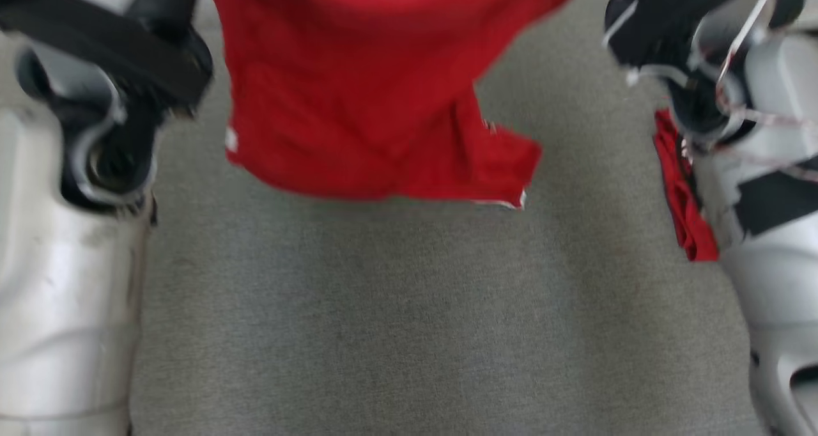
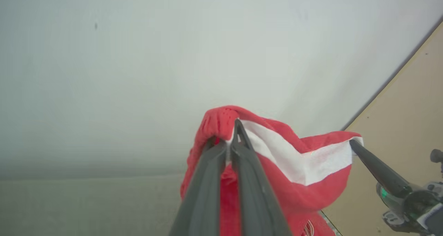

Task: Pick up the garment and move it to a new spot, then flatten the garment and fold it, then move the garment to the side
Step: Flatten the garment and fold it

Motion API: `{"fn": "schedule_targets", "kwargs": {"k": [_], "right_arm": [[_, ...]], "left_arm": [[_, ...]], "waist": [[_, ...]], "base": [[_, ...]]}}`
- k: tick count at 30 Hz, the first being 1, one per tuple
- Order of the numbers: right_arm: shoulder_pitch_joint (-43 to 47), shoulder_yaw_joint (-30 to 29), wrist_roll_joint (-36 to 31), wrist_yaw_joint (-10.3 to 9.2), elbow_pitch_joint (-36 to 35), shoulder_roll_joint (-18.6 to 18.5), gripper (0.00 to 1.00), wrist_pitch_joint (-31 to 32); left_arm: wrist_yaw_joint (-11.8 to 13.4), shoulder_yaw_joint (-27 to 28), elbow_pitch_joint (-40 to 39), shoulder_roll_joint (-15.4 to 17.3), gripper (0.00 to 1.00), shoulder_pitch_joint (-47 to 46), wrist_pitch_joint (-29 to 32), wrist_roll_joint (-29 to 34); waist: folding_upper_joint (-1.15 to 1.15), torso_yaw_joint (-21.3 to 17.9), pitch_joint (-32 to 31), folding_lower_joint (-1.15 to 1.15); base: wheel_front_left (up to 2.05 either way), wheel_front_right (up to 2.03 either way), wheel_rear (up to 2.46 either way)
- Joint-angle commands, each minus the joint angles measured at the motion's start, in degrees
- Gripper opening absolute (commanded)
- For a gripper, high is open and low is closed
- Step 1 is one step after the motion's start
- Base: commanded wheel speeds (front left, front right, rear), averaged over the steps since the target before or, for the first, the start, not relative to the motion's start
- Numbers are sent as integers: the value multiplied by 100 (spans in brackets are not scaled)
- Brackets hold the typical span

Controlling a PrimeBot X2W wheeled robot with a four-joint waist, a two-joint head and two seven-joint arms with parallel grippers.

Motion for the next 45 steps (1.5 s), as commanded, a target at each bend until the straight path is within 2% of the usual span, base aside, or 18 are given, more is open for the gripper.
{"fn": "schedule_targets", "kwargs": {"k": [1,5,6,9,13,17,25,29,37,39,45], "right_arm": [[-254,-15,-63,-15,114,-6,0,-108],[-1303,-146,-260,-15,714,25,0,-653],[-1782,-255,-400,-15,974,21,0,-1004],[-2365,-464,-626,-16,1293,54,0,-1604],[-2927,-755,-990,-22,1647,52,0,-2387],[-3012,-769,-1253,-25,2021,118,0,-2678],[-2427,-73,-1218,-22,2525,160,0,-2763],[-2039,365,-936,-21,2475,20,0,-2759],[-850,1486,-164,-17,1851,-589,0,-2338],[-667,1608,-74,-17,1711,-685,0,-2237],[600,1984,90,-21,1308,-1352,0,-1251]], "left_arm": [[9,53,47,25,0,-265,-78,59],[40,215,313,124,0,-1169,-476,241],[33,303,441,131,0,-1576,-761,286],[-24,390,607,165,0,-2070,-1192,405],[-105,515,795,198,0,-2549,-1840,484],[-236,479,1098,218,0,-2529,-2234,374],[-312,86,1600,289,0,-1730,-2624,128],[-320,-410,1396,382,0,-1149,-2686,-168],[-322,-1232,915,719,0,450,-2893,-791],[-323,-1309,863,771,0,656,-2911,-826],[-318,-1644,898,909,0,1785,-3024,-799]], "waist": [[-1,-337,945,-2],[-1,-356,1353,-2],[-1,-352,1496,-2],[-1,-356,1650,-2],[-1,-354,1780,-2],[-1,-350,1865,-2],[-1,-360,1811,-2],[-1,-315,1553,-2],[-1,-188,557,-2],[-1,-178,433,-2],[-1,-115,-301,-2]], "base": [[0,0,0],[0,0,0],[0,0,0],[0,0,0],[0,0,0],[0,0,0],[0,0,0],[0,0,0],[0,0,0],[0,0,0],[0,0,0]]}}
